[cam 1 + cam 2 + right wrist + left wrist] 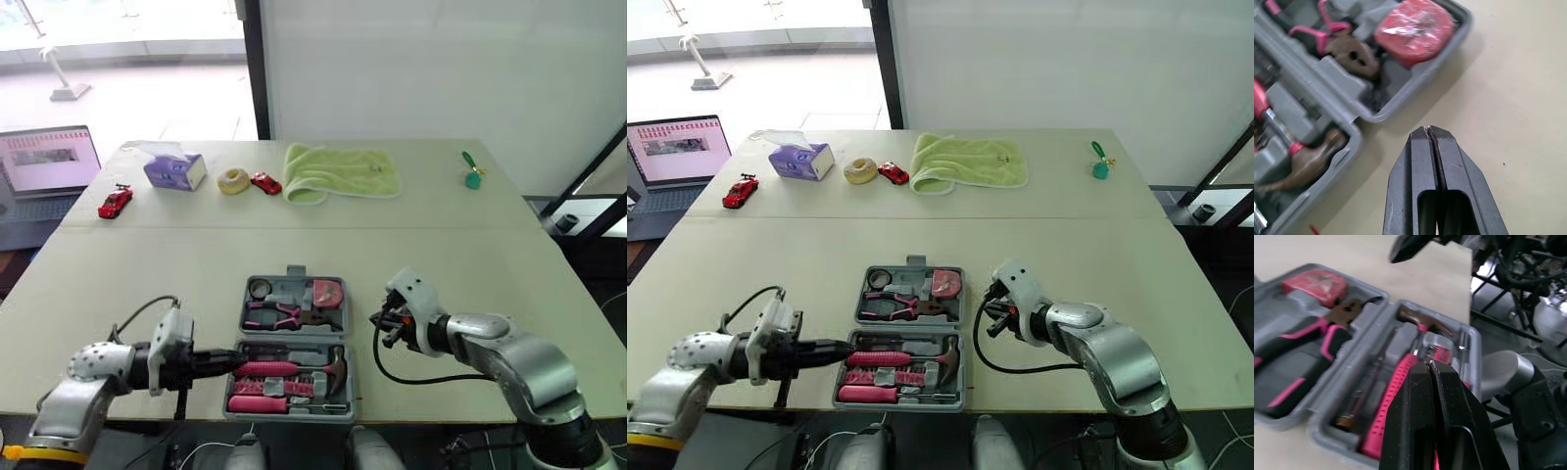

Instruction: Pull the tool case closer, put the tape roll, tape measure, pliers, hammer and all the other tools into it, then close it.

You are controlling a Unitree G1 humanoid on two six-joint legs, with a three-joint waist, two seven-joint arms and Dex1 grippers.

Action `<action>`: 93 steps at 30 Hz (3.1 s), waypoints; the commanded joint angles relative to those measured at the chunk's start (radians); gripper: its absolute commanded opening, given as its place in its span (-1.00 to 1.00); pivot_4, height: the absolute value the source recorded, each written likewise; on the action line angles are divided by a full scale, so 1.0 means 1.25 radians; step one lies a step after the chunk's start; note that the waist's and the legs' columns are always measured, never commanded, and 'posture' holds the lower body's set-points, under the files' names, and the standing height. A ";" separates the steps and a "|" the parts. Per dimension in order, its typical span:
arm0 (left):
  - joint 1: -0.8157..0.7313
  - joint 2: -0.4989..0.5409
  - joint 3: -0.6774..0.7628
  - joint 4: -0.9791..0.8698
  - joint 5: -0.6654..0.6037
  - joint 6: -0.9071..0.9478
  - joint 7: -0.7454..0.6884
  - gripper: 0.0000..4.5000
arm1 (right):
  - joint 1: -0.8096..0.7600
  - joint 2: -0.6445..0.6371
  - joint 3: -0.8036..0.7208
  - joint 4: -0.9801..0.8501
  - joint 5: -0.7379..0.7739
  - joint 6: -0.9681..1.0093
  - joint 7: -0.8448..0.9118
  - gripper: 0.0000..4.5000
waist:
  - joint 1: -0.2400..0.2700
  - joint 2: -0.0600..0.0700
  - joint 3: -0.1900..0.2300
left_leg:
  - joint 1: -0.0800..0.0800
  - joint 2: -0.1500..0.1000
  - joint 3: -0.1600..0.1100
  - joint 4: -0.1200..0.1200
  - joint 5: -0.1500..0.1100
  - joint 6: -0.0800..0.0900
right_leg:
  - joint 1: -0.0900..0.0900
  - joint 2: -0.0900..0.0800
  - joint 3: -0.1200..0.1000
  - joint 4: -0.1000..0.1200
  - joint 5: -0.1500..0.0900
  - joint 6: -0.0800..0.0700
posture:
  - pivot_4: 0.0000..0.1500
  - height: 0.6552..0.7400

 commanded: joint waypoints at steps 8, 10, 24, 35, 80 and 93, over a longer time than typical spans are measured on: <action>-0.067 -0.065 -0.108 0.219 0.113 -0.207 -0.035 -1.00 | -0.121 0.205 -0.209 0.107 0.073 0.139 -0.099 0.80 | -0.003 0.001 0.000 | 0.000 0.000 0.000 -0.002 0.000 0.000 | 0.000 0.000 0.000 0.000 0.000 0.000 | 1.00 1.00; -0.074 -0.068 -0.121 0.273 0.143 -0.255 -0.033 -1.00 | -0.149 0.242 -0.251 0.135 0.079 0.159 -0.117 0.98 | -0.004 0.001 -0.001 | 0.001 0.000 0.000 -0.001 0.000 0.000 | 0.000 0.000 0.000 0.001 0.000 0.000 | 1.00 1.00; -0.096 -0.071 -0.159 0.394 0.178 -0.346 -0.026 -1.00 | -0.221 0.307 -0.267 0.378 0.069 0.071 -0.171 0.98 | -0.012 0.018 -0.011 | 0.002 0.000 0.000 -0.002 0.000 0.000 | 0.001 0.000 0.000 0.001 0.000 0.000 | 1.00 1.00; -0.084 -0.067 -0.160 0.375 0.173 -0.339 -0.018 -1.00 | -0.290 0.354 -0.228 0.613 0.122 -0.038 -0.093 0.98 | -0.025 0.019 -0.012 | 0.003 0.000 0.000 -0.002 0.000 0.000 | 0.002 0.000 0.000 0.001 0.000 0.000 | 1.00 1.00; 0.137 0.281 0.189 -0.046 -0.165 0.197 -0.045 -1.00 | -0.163 0.245 -0.289 0.187 0.650 0.259 -0.013 0.98 | -0.045 0.015 -0.008 | 0.000 0.001 0.000 -0.004 -0.001 0.002 | -0.002 0.001 0.001 0.000 -0.001 0.000 | 1.00 1.00; 0.092 0.290 0.259 -0.053 -0.164 0.226 -0.022 -1.00 | 0.088 -0.341 -0.202 -0.320 0.495 -0.044 -0.085 0.98 | -0.037 0.007 -0.002 | -0.003 0.001 0.003 -0.004 -0.001 0.001 | -0.006 0.000 0.002 -0.002 -0.004 -0.005 | 1.00 1.00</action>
